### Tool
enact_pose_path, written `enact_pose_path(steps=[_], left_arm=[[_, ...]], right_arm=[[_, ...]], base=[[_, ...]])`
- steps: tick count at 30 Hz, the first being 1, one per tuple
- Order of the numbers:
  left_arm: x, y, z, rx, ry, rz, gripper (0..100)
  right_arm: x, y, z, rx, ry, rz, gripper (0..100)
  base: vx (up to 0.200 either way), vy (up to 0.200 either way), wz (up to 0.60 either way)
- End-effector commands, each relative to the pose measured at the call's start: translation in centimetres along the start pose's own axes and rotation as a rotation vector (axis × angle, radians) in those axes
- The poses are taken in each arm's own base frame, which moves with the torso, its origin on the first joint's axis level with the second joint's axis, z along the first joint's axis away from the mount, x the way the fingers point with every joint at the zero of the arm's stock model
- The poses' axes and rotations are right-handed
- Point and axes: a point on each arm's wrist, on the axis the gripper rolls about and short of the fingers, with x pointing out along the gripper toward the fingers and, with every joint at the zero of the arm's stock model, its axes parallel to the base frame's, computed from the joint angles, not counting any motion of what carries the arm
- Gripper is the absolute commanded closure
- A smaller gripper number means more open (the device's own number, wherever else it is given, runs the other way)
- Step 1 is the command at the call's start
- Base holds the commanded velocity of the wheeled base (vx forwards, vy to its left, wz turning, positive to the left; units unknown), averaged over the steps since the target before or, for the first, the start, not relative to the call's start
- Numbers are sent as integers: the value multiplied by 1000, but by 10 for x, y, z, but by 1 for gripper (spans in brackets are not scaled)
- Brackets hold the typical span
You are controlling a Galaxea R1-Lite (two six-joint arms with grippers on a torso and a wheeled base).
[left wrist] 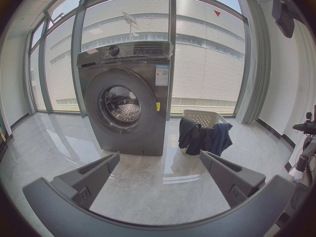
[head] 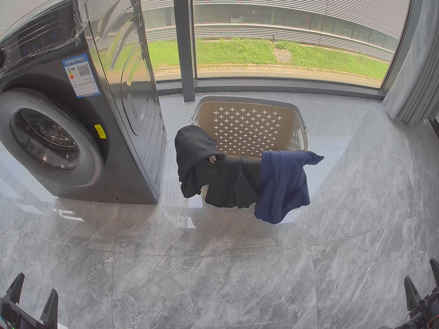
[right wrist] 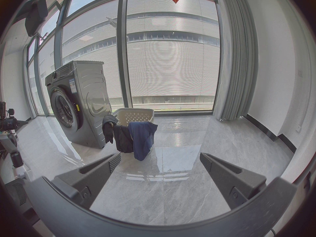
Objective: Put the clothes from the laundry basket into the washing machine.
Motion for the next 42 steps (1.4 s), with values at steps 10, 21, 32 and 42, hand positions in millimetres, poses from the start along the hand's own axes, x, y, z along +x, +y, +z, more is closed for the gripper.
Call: enact_pose_path(steps=[10,21,32,42], left_arm=[[0,0,-5,-1,1,2,0],[0,0,-5,-1,1,1,0],[0,0,-5,-1,1,1,0],[0,0,-5,-1,1,-1,0]], right_arm=[[1,0,-5,0,8,1,0],[1,0,-5,0,8,1,0],[1,0,-5,0,8,1,0],[1,0,-5,0,8,1,0]], base=[[20,0,0],[145,0,0],[0,-91,0],[0,-200,0]])
